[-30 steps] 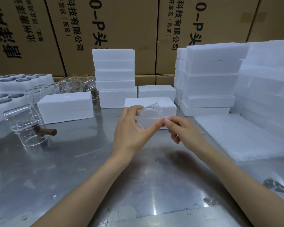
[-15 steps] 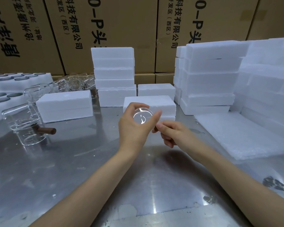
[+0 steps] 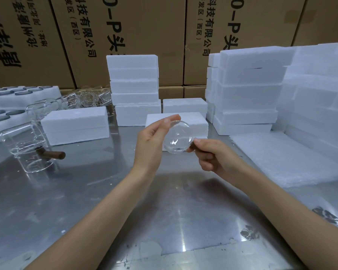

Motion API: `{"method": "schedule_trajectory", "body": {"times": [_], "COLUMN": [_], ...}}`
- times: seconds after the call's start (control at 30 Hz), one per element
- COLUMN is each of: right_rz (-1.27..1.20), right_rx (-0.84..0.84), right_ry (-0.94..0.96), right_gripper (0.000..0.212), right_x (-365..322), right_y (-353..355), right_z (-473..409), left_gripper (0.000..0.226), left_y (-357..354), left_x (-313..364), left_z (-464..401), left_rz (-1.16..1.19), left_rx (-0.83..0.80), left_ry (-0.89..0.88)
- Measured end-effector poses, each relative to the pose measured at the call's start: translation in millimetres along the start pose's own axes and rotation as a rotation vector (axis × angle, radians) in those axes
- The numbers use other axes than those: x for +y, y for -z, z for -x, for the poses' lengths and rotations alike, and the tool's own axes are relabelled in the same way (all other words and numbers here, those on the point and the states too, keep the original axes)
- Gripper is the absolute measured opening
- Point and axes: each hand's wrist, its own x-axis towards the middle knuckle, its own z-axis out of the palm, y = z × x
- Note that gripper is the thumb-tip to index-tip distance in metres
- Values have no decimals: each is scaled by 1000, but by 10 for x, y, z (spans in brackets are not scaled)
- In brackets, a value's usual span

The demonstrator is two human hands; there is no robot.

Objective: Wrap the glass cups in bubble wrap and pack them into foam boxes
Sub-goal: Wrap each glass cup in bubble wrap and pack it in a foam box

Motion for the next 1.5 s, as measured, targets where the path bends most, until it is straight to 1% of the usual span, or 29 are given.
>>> {"method": "schedule_trajectory", "body": {"times": [0.17,0.23,0.3,0.4,0.47,0.6,0.7,0.77,0.83,0.9,1.03,1.13,1.2,1.23,1.3,1.33,1.37,1.4,1.43,1.5], "right_rz": [-171,-241,-298,-310,-289,-197,-62,33,128,211,278,338,385,407,457,491,534,586,645,709], "right_rx": [-31,-42,-47,-47,-47,-66,-40,-15,19,60,121,159,206,232,270,281,286,280,263,225], "right_ry": [-80,-108,-128,-132,-124,-64,-4,39,77,111,152,186,240,275,346,376,395,396,383,356], "right_gripper": [32,30,29,28,28,30,50,51,40,27,22,18,13,11,7,6,6,6,6,14], "right_x": [-43,-62,-81,-106,-115,-111,-68,-45,-31,-21,-29,-27,-8,-2,-1,3,13,21,29,21], "right_y": [21,22,18,-1,-16,-50,-80,-97,-116,-137,-154,-139,-124,-117,-107,-101,-90,-80,-69,-65], "right_z": [15,31,45,64,71,71,58,55,55,49,44,34,21,16,24,28,29,31,34,49], "left_gripper": [30,33,41,59,66,60,54,54,49,38,16,11,4,16,61,80,87,85,76,59], "left_y": [60,75,78,63,58,33,-15,-51,-71,-84,-118,-93,-58,-46,-33,-30,-28,-23,-13,6], "left_x": [47,57,57,43,34,6,-41,-60,-82,-99,-87,-28,-19,-42,-83,-100,-119,-137,-160,-195], "left_z": [-16,-15,-4,17,20,33,50,54,52,60,68,25,0,-3,6,9,12,16,13,8], "left_rz": [-17,-80,-139,-236,-272,-328,-305,-303,-264,-220,-167,3,24,1,-61,-86,-110,-133,-151,-152], "left_rx": [-147,-200,-229,-216,-195,-131,-63,-14,52,110,110,149,162,134,-2,-69,-131,-170,-187,-202], "left_ry": [-47,-91,-130,-194,-216,-269,-281,-241,-190,-152,-87,-15,13,38,160,236,290,317,324,293]}}
